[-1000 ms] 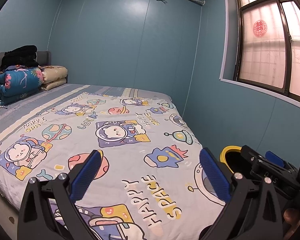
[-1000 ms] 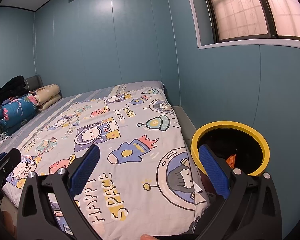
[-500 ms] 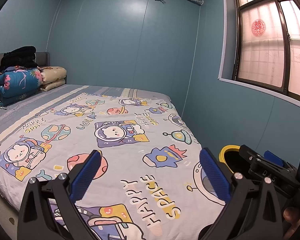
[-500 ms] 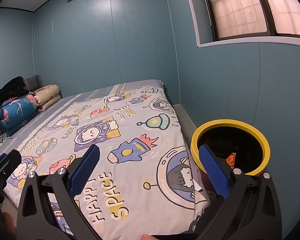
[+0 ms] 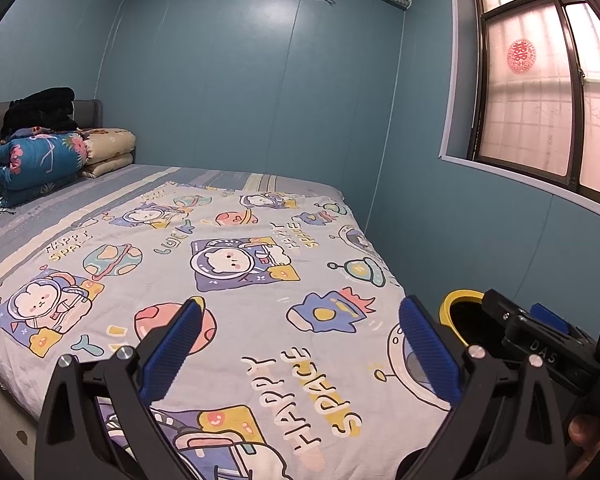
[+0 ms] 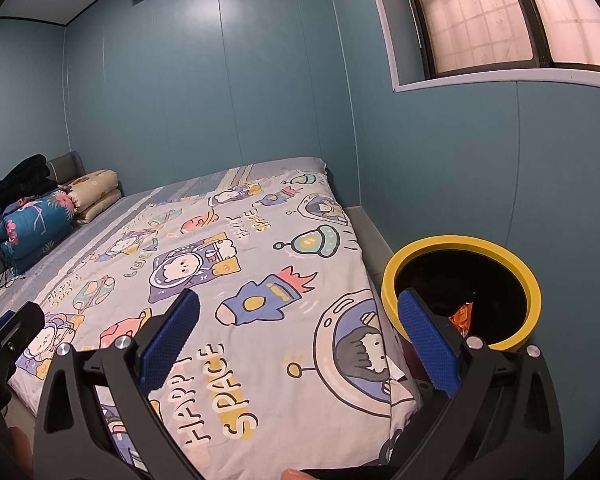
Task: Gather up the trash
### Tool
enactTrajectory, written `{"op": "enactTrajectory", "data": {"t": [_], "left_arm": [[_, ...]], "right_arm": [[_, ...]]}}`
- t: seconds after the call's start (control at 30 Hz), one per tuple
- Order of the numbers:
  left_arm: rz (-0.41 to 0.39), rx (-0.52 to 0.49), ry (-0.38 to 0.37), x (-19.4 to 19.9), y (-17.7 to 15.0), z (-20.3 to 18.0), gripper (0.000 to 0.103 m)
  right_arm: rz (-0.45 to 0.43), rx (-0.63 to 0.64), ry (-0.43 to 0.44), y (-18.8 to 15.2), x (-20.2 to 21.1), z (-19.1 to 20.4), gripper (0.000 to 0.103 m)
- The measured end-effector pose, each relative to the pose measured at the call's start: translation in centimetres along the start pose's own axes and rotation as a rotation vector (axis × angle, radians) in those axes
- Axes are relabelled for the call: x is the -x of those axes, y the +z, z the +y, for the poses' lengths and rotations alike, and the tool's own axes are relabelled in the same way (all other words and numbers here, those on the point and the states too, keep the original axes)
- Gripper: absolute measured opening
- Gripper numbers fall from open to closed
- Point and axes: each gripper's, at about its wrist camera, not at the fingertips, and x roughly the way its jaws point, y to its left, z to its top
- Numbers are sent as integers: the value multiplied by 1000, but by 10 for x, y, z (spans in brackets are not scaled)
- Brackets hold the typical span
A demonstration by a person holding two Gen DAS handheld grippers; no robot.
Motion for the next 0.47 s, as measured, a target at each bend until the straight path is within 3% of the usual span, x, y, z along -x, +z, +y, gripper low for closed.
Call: {"op": "enactTrajectory", "data": {"t": [0.47], "left_arm": [[-7, -3, 4, 0, -1, -1, 95]], "right_arm": [[8, -3, 2, 0, -2, 0, 95]]}}
